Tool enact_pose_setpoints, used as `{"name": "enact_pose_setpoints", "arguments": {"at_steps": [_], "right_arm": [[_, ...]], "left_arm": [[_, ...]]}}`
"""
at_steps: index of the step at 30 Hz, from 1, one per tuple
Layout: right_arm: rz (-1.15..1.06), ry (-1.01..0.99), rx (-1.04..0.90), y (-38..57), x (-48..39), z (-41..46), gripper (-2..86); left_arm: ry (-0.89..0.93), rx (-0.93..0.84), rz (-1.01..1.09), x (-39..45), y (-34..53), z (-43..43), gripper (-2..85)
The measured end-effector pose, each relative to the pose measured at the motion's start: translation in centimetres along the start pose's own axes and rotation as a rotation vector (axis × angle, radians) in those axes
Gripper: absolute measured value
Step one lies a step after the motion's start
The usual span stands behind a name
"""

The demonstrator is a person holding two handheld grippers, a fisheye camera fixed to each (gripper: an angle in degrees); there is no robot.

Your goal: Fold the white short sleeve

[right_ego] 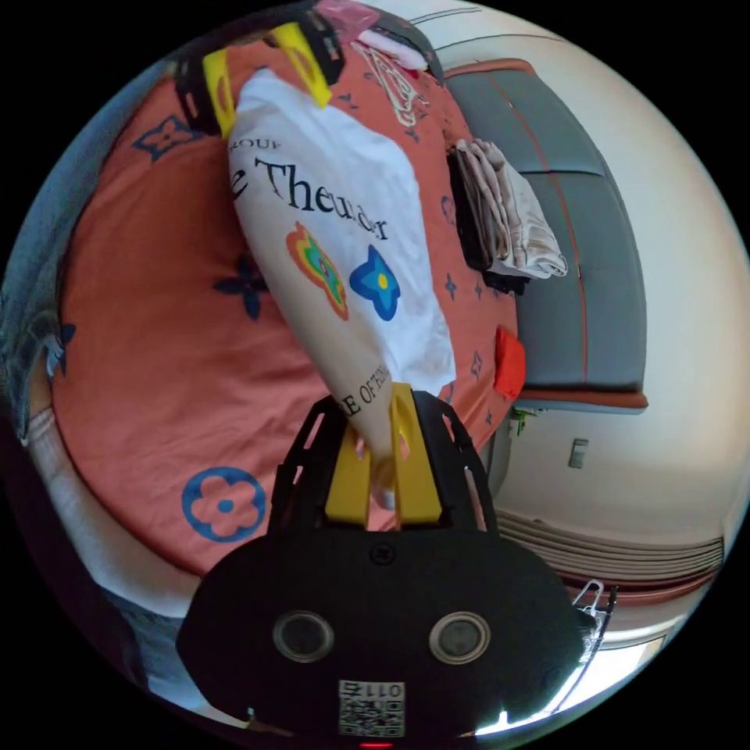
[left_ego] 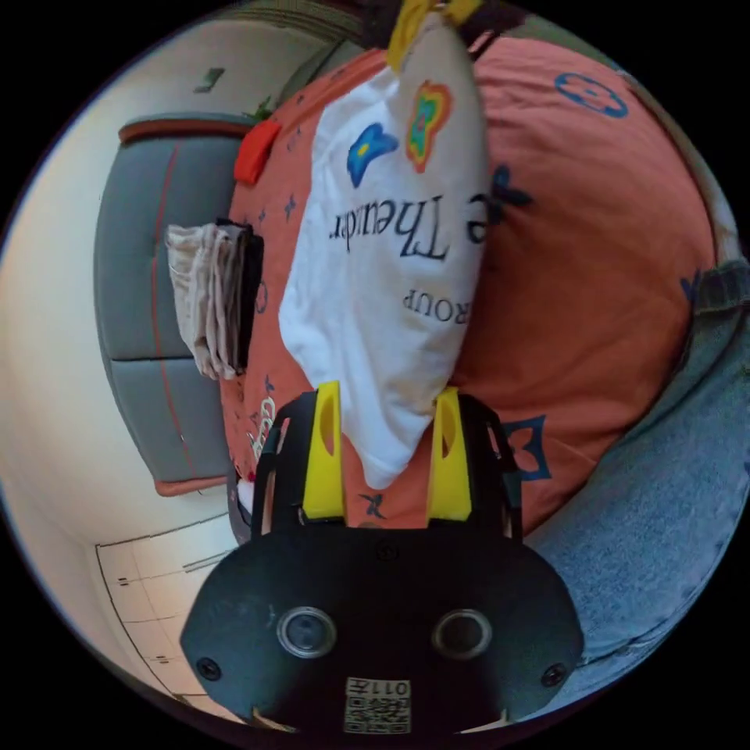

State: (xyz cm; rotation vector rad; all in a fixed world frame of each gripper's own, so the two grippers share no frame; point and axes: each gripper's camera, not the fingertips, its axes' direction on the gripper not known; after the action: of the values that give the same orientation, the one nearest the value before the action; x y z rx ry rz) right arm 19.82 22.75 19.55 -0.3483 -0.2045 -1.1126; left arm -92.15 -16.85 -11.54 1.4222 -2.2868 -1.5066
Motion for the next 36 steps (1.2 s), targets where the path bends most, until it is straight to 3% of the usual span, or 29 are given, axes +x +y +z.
{"name": "enact_pose_setpoints", "arguments": {"at_steps": [6, 10, 14, 17, 20, 23, 25, 28, 29, 31, 36], "right_arm": [[-0.031, -0.159, -0.027, -3.1, 5.6, -2.3, 6.2], [0.019, -0.211, -0.020, -4.2, 9.8, -4.1, 6.4], [0.047, -0.181, -0.040, -5.1, 11.8, -5.0, 6.9], [-0.091, -0.085, -0.014, -5.5, 12.0, -6.7, 6.1], [-0.166, -0.230, 0.005, -5.3, 16.4, -10.6, 5.5], [-0.122, -0.485, 0.043, -4.6, 24.5, -15.2, 5.2], [-0.017, -0.682, 0.123, -4.4, 30.8, -17.5, 5.2], [-0.031, -0.850, 0.095, -5.4, 35.1, -18.4, 5.2], [-0.039, -0.849, 0.087, -5.6, 35.7, -18.8, 5.2], [0.036, -0.719, 0.159, -5.5, 38.5, -20.9, 5.1], [-0.082, -0.775, 0.141, -6.0, 39.4, -22.3, 5.1]], "left_arm": [[-0.105, -0.002, 0.049, -0.1, -1.7, -2.2, 16.1], [-0.030, -0.073, 0.001, -2.7, -2.5, -2.4, 5.7], [-0.008, -0.034, -0.054, -5.5, -2.5, -5.1, 2.3], [-0.008, -0.023, 0.042, -8.0, -2.5, -7.8, 1.4], [0.046, -0.002, 0.145, -13.6, -1.8, -12.0, 1.3], [0.316, 0.108, 0.129, -23.0, 0.1, -17.8, 1.1], [0.510, 0.148, 0.008, -30.8, 0.9, -20.8, 1.0], [0.675, 0.032, 0.182, -34.0, -0.2, -21.9, 1.1], [0.649, 0.026, 0.195, -34.5, -0.4, -22.5, 1.1], [0.420, 0.063, 0.072, -37.6, -0.3, -25.3, 1.2], [0.521, 0.044, 0.285, -37.3, -0.4, -27.4, 1.8]]}}
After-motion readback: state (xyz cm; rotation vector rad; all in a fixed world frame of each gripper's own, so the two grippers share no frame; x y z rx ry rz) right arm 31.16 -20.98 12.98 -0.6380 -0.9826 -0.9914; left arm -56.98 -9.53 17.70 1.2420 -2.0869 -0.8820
